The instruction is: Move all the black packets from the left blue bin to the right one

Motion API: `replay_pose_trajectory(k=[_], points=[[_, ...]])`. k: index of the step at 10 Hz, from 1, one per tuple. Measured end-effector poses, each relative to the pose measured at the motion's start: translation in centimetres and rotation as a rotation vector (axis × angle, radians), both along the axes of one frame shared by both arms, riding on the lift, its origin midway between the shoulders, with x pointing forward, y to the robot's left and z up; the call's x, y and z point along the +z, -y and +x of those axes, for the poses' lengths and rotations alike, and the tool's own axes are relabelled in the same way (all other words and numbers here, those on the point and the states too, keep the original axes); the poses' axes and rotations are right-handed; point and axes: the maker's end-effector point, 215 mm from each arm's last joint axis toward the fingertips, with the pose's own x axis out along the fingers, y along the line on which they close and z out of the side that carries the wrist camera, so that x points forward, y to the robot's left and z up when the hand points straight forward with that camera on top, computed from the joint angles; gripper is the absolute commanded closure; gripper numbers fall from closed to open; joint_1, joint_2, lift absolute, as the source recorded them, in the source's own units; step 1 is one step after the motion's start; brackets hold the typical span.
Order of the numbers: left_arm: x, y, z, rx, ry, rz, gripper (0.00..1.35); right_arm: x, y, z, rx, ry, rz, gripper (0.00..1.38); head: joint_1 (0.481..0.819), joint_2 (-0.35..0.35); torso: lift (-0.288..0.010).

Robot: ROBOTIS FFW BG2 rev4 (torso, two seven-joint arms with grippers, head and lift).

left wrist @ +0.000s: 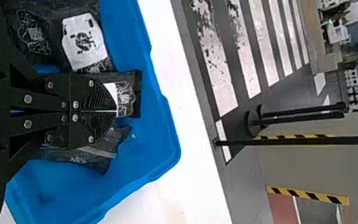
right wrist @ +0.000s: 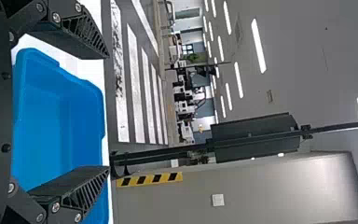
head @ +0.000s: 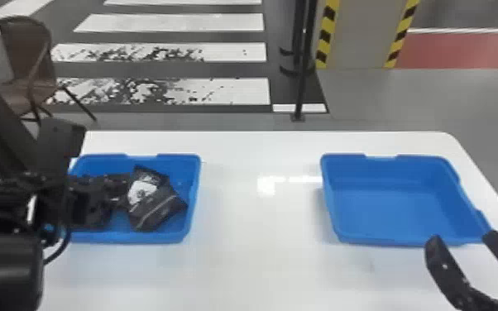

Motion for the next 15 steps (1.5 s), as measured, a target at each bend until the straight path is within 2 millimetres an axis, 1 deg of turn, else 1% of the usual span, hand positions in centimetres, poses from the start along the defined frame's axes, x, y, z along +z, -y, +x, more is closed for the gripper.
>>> replay_pose_trajectory(k=[1,2,3,4,7,8,10,12,13,15], points=[[0.2,-0.2,0.0,0.013,0.002,0.001,0.52,0.0,0.0,0.0,0.0,-0.001,0.002,0.18,0.695,0.035,-0.14],[0.2,-0.3,-0.1,0.022,-0.007,0.0,0.38,-0.1,0.0,0.0,0.0,-0.002,0.003,0.18,0.695,0.036,-0.14],[0.1,-0.2,0.0,0.025,-0.02,0.006,0.37,-0.2,0.0,0.0,0.001,-0.005,0.004,0.18,0.695,0.035,-0.14],[-0.6,-0.2,-0.2,0.036,-0.052,0.009,0.35,-0.2,-0.1,0.1,0.001,-0.007,0.005,0.18,0.695,0.036,-0.14],[-5.1,0.6,-1.0,0.031,-0.198,-0.018,0.32,-0.5,-0.1,0.1,0.002,-0.015,0.009,0.18,0.695,0.025,-0.14],[-6.2,0.8,-0.9,0.024,-0.227,-0.013,0.32,-0.6,-0.1,0.1,0.001,-0.017,0.009,0.18,0.695,0.022,-0.14],[-7.1,0.8,0.4,0.006,-0.237,0.021,0.32,-0.8,-0.1,0.2,0.002,-0.019,0.012,0.18,0.695,0.022,-0.14],[-8.5,1.9,2.8,-0.051,-0.244,0.05,0.31,-0.9,-0.3,0.4,0.004,-0.018,0.017,0.18,0.695,0.01,-0.14],[-9.1,2.8,3.4,-0.078,-0.257,0.059,0.31,-1.0,-0.3,0.5,0.005,-0.02,0.02,0.18,0.695,-0.001,-0.14],[-10.0,4.3,3.5,-0.113,-0.28,0.061,0.32,-1.2,-0.4,0.5,0.005,-0.023,0.027,0.18,0.695,-0.018,-0.14]])
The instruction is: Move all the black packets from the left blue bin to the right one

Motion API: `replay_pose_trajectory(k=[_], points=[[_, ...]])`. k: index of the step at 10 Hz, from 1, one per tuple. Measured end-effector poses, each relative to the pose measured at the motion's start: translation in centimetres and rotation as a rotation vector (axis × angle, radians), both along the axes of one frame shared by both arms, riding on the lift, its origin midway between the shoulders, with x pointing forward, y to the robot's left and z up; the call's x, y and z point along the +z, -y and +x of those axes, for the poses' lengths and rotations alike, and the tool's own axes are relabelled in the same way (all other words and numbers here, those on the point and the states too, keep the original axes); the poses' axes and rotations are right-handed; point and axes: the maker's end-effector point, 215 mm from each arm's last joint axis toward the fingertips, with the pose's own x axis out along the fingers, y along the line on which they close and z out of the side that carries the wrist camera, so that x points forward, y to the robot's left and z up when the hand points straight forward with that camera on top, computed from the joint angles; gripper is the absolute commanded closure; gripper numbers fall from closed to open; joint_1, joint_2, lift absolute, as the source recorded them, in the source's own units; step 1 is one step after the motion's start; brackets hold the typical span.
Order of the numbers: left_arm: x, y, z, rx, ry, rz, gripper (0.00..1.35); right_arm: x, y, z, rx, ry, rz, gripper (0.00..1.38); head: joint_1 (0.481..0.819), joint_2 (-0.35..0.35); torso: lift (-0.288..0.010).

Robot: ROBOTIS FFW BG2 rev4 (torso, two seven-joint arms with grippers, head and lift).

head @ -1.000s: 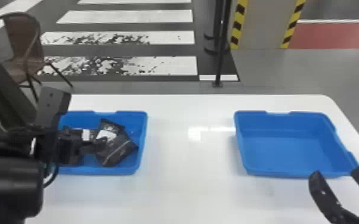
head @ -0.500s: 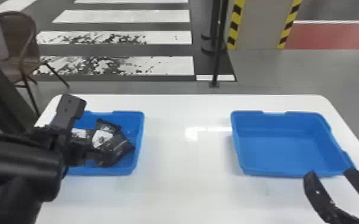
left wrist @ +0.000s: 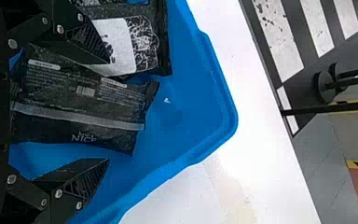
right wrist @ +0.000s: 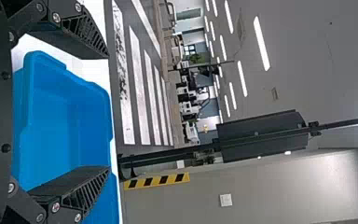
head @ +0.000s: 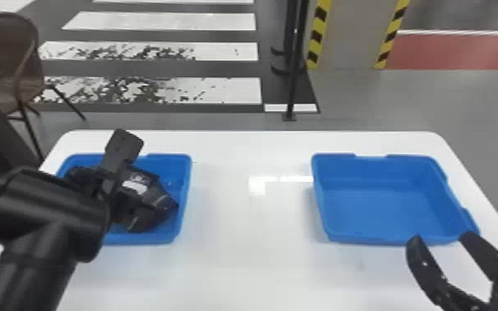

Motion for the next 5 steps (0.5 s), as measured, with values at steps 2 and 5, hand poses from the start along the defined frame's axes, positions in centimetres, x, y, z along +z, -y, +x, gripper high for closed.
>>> replay_pose_trajectory(k=[2,5], points=[[-1.1,-0.2,-1.0,0.023,-0.047,-0.005,0.43,-0.1,-0.1,0.0,0.002,-0.001,0.003,0.18,0.695,-0.017,-0.14],[-3.0,-1.7,-3.1,0.092,-0.139,-0.014,1.11,-0.2,-0.2,0.1,0.004,-0.003,0.008,0.18,0.695,0.002,-0.14]])
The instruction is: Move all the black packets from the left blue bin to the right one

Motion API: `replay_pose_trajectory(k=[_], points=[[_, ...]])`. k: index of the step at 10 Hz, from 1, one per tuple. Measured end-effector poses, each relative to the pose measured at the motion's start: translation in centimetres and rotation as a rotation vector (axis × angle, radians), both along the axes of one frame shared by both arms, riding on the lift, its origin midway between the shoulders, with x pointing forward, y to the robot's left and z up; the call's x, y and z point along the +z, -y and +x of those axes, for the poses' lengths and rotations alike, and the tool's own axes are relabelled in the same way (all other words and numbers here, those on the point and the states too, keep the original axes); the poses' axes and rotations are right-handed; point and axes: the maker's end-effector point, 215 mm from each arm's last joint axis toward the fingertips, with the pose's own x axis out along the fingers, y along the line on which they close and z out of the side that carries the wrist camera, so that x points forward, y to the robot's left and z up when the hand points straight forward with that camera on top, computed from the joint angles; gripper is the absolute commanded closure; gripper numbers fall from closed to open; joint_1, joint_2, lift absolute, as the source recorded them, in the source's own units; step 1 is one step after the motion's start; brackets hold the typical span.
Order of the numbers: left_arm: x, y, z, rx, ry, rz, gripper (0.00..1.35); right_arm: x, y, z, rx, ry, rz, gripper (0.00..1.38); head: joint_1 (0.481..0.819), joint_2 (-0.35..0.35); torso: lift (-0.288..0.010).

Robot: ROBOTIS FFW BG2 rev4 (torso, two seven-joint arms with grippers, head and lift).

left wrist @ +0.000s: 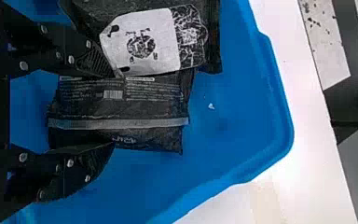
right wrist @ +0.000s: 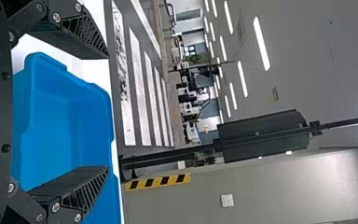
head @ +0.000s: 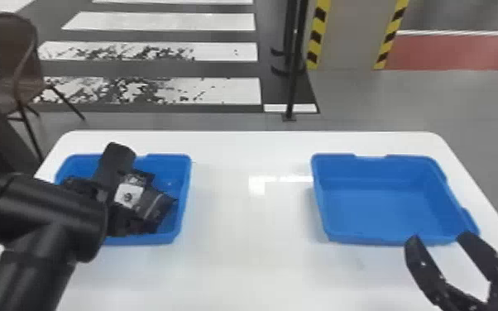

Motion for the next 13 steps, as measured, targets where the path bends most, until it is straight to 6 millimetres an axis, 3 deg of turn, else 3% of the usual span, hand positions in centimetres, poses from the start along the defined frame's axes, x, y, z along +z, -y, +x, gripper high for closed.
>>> replay_pose_trajectory(k=[1,3,7,9,13], points=[[-0.2,-0.3,0.0,0.003,-0.001,-0.006,1.2,-0.1,0.0,0.0,0.0,-0.002,0.005,0.18,0.695,0.007,-0.14],[0.6,0.2,0.8,-0.024,0.035,-0.023,1.2,-0.3,0.1,-0.2,-0.004,-0.007,0.021,0.18,0.695,0.002,-0.14],[5.8,1.5,-0.5,-0.027,0.138,-0.14,1.2,0.6,-0.3,-0.2,0.014,0.007,0.018,0.18,0.695,-0.012,-0.14],[8.0,3.8,-1.2,-0.095,0.21,-0.215,1.2,1.2,-2.6,0.7,0.096,0.011,0.037,0.18,0.695,-0.011,-0.14],[11.2,11.7,-2.1,-0.318,0.416,-0.375,1.2,2.5,-10.1,3.3,0.288,-0.007,0.219,0.18,0.695,-0.015,-0.14]])
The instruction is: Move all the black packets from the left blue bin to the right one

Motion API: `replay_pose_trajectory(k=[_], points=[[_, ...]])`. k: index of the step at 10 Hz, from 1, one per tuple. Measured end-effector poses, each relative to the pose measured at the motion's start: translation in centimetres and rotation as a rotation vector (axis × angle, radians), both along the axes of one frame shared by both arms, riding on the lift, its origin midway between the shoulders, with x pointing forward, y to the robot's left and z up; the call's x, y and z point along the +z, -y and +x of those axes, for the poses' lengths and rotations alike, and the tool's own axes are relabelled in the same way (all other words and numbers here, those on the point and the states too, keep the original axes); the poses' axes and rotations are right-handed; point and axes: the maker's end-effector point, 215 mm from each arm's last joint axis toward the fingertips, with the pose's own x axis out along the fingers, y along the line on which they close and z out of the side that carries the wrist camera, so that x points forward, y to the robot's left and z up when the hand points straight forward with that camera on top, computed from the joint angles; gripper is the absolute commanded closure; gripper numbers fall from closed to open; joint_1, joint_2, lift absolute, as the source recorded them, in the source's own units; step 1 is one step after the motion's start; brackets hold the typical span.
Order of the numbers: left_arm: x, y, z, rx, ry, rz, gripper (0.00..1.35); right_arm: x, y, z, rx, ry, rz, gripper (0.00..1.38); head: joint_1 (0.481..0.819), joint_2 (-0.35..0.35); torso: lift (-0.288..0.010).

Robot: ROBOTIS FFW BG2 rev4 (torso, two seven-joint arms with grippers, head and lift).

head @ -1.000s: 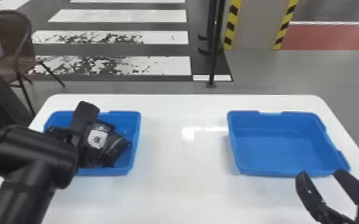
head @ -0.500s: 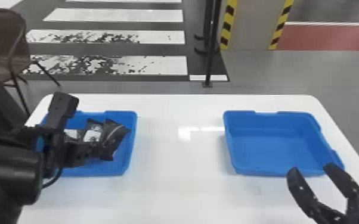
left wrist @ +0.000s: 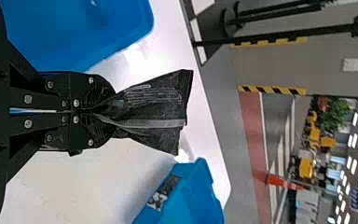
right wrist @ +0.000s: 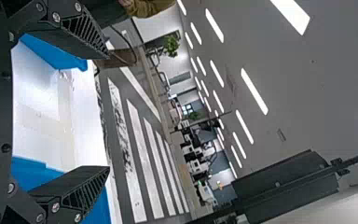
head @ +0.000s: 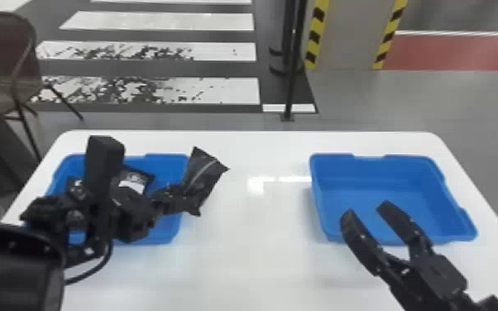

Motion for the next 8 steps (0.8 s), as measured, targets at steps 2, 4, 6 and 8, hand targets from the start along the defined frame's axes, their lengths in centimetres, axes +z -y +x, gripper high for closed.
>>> replay_pose_trajectory(k=[2,4,6,8], points=[[1.8,4.5,-0.8,-0.105,0.081,-0.063,1.2,0.2,-2.8,1.1,0.076,-0.018,0.054,0.18,0.695,-0.037,-0.14],[2.1,7.9,-1.8,-0.179,0.083,-0.112,1.2,0.8,-4.7,2.3,0.12,-0.012,0.085,0.18,0.695,-0.059,-0.14],[1.8,10.2,-2.2,-0.234,0.064,-0.151,1.2,1.5,-6.4,3.0,0.158,-0.005,0.112,0.18,0.695,-0.067,-0.14],[1.7,11.7,-2.1,-0.271,0.056,-0.177,1.2,1.8,-8.2,3.3,0.195,-0.007,0.135,0.18,0.695,-0.062,-0.14]])
